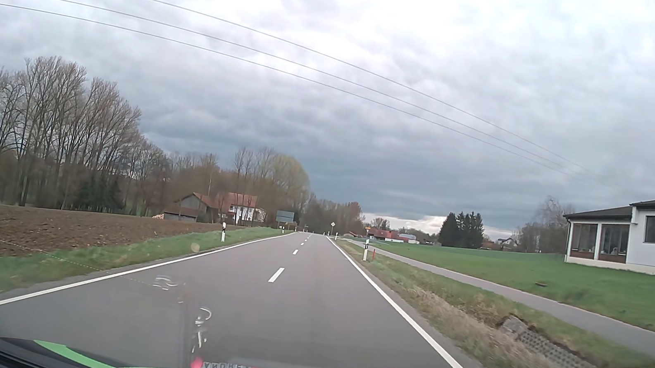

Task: Follow the waypoints while adhering to traffic rules and regulations

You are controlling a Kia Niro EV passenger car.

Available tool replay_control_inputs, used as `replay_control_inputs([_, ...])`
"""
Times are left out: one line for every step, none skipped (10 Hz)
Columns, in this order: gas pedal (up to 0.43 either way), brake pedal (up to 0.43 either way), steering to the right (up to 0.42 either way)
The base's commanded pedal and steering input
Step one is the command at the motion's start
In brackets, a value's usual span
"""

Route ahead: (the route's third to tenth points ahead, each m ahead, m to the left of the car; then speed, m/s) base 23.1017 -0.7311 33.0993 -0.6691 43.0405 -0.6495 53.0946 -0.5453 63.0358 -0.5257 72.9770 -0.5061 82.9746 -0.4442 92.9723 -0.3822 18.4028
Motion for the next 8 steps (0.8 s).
replay_control_inputs([0.319,0.0,0.001])
replay_control_inputs([0.311,0.0,0.001])
replay_control_inputs([0.311,0.0,0.001])
replay_control_inputs([0.311,0.0,0.001])
replay_control_inputs([0.299,0.0,0.001])
replay_control_inputs([0.299,0.0,0.001])
replay_control_inputs([0.299,0.0,0.001])
replay_control_inputs([0.287,0.0,0.001])
